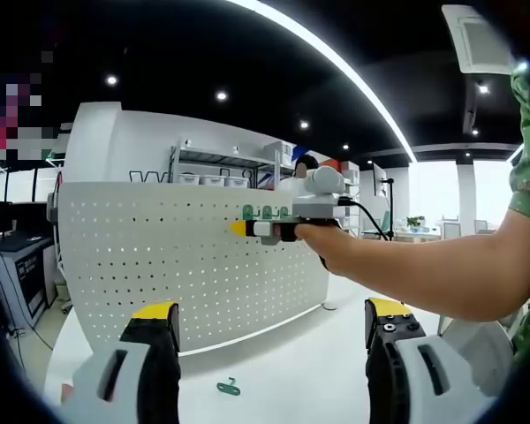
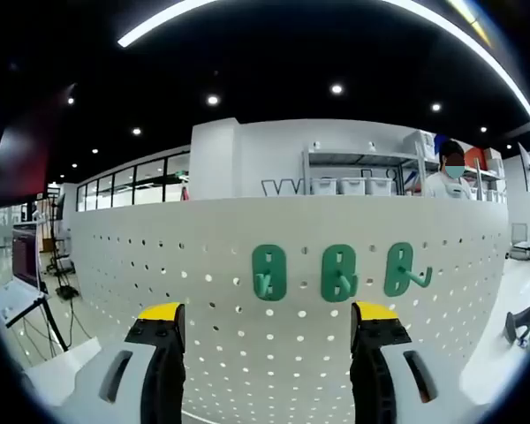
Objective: Insert the hook assembly into the mounting plate slot until the hook locks in place.
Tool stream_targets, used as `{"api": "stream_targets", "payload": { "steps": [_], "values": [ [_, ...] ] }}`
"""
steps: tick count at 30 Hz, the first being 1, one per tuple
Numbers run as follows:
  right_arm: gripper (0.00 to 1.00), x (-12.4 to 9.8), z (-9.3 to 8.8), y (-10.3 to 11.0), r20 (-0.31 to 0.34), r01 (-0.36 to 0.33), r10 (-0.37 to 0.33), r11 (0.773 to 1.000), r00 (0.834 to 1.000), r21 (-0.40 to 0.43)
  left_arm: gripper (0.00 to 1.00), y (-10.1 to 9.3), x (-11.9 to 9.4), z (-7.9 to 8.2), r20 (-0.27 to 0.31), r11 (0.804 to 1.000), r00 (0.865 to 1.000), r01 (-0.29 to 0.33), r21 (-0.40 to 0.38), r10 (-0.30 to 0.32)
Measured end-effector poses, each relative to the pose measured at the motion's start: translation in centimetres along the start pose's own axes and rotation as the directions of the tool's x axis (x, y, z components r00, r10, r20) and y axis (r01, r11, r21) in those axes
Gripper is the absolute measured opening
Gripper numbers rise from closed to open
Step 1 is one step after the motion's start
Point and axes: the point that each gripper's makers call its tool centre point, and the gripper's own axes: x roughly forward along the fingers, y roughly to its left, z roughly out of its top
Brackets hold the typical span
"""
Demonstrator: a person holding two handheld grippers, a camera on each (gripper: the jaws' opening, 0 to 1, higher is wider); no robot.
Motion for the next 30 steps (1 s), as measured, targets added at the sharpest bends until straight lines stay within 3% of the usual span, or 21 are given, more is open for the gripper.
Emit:
{"api": "stream_targets", "payload": {
  "steps": [3,7,18,30],
  "values": [
    [0.9,-0.2,0.1,-0.2,0.012,0.004,-0.004,1.0,1.0,0.012,0.89,-0.1,0.0,0.1,-0.001,1.0,1.0,0.002,0.002,-0.002],
    [0.93,-0.4,0.2,-0.3,0.016,-0.006,0.006,1.0,1.0,0.011,0.89,-0.3,0.0,0.1,-0.003,1.0,1.0,0.006,0.005,-0.005],
    [0.92,-1.5,-0.3,-1.1,0.003,-0.021,0.022,1.0,1.0,-0.018,0.89,-0.6,0.0,0.0,-0.012,1.0,1.0,0.009,0.014,-0.009],
    [0.9,-4.4,-0.8,-1.1,-0.002,-0.043,0.043,0.999,0.999,-0.031,0.89,-0.9,-0.3,-0.3,-0.025,1.0,1.0,0.004,0.023,-0.003]
  ]
}}
